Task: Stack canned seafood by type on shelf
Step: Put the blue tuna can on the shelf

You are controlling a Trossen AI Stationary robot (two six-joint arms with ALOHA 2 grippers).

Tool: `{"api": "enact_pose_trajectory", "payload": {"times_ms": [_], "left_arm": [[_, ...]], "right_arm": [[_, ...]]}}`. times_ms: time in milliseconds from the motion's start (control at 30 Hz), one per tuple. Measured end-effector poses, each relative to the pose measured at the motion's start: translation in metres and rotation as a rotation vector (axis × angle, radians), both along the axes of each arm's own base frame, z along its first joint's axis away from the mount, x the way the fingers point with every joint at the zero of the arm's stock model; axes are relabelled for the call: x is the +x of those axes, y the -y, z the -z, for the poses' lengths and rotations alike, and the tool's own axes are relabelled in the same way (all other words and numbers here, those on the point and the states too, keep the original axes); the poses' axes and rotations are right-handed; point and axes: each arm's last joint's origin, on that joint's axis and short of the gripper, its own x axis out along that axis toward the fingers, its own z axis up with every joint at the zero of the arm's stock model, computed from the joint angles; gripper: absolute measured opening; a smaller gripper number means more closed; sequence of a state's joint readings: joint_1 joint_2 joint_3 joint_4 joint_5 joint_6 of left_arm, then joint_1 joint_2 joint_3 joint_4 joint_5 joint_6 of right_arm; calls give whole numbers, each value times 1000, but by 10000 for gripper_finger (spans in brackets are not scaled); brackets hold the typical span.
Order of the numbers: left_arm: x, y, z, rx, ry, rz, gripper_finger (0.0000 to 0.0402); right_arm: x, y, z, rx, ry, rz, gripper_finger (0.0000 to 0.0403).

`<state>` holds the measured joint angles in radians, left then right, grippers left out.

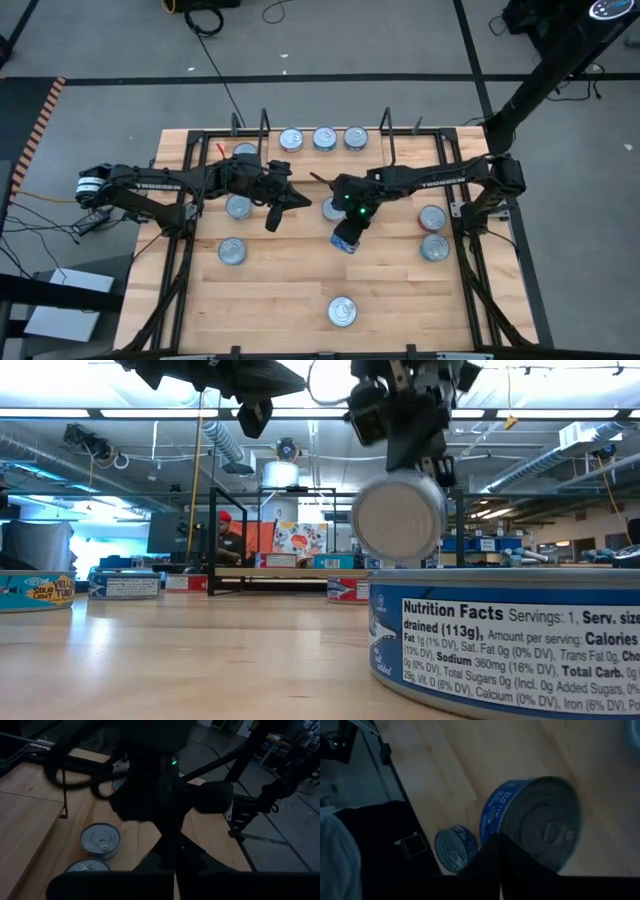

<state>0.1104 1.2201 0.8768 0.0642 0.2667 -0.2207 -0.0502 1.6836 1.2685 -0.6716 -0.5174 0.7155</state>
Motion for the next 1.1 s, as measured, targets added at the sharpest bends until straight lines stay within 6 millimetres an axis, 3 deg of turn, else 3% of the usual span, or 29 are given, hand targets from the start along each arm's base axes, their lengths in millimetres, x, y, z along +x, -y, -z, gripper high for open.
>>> {"api": "enact_pose_trajectory", "payload": {"times_ms": [300, 700, 1100], "left_arm": [[0, 0, -1, -18, 11, 1, 1], [0, 0, -1, -31, 8, 0, 1], [0, 0, -1, -45, 5, -3, 1]], "right_arm": [[-6, 5, 35, 163, 7, 49, 0], [-21, 16, 60, 110, -67, 107, 1], [-9, 16, 48, 289, 65, 81, 1]]}}
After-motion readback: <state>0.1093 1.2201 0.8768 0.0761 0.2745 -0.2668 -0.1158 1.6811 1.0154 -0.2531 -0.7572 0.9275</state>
